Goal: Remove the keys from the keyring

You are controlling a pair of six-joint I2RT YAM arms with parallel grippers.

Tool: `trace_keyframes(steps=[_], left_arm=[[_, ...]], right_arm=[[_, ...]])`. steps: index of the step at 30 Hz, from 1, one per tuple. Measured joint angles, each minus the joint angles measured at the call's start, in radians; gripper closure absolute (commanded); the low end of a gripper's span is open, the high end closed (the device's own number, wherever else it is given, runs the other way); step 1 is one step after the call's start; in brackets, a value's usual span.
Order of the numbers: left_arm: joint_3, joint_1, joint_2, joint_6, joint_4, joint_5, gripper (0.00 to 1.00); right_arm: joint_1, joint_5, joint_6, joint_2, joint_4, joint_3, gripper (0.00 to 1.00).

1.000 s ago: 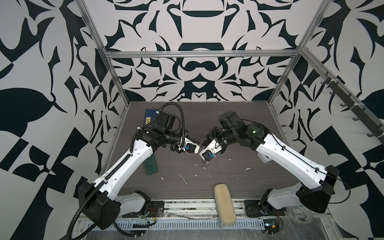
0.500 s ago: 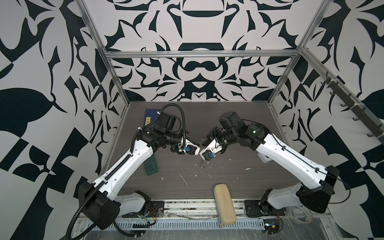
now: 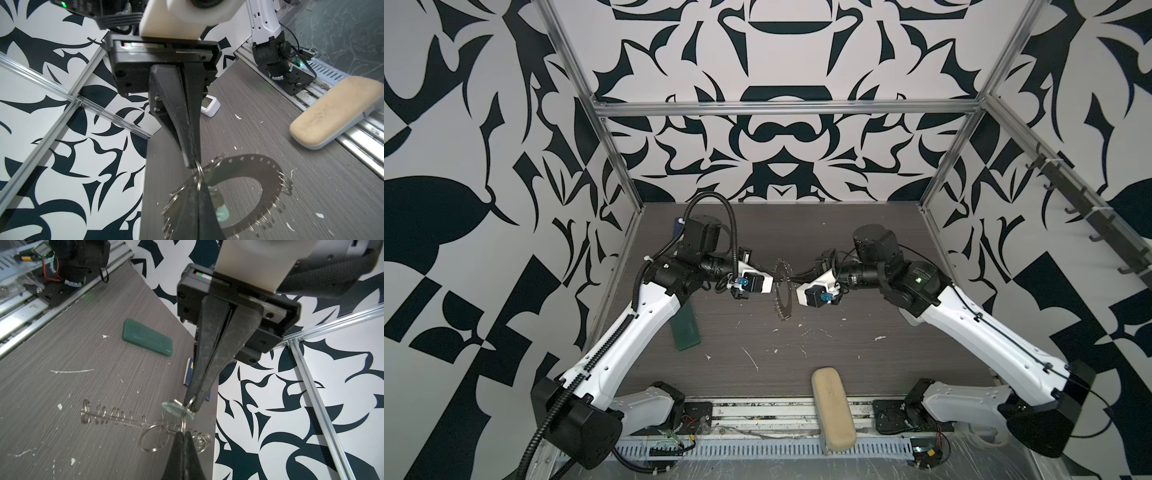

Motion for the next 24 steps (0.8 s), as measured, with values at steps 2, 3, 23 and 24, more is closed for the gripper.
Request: trace_keyframes(steps=[2,3,23,24], left_arm=[[0.012,0.003,0.003,-0.015,-0.002,0.011,1.0],[0.018,0.004,0.005,-0.025,-0.002,0.016,1.0],[0.045,0.013,0.023,-0.107,0.039,0.04,1.0],[0.045,0.013,0.023,-0.107,0.039,0.04,1.0]], right_arm=[[-0.002,-0.009,0.035,-0.015,0.042,-0.023,1.0],[-0.004,-0.013,0.049,-0.021,0.057,-0.032,1.0],[-0.006,0.004,0.162,-0.055,0.138,-0.11,0.77],[-0.006,0.006,0.167,-0.056,0.138,-0.11,0.76]])
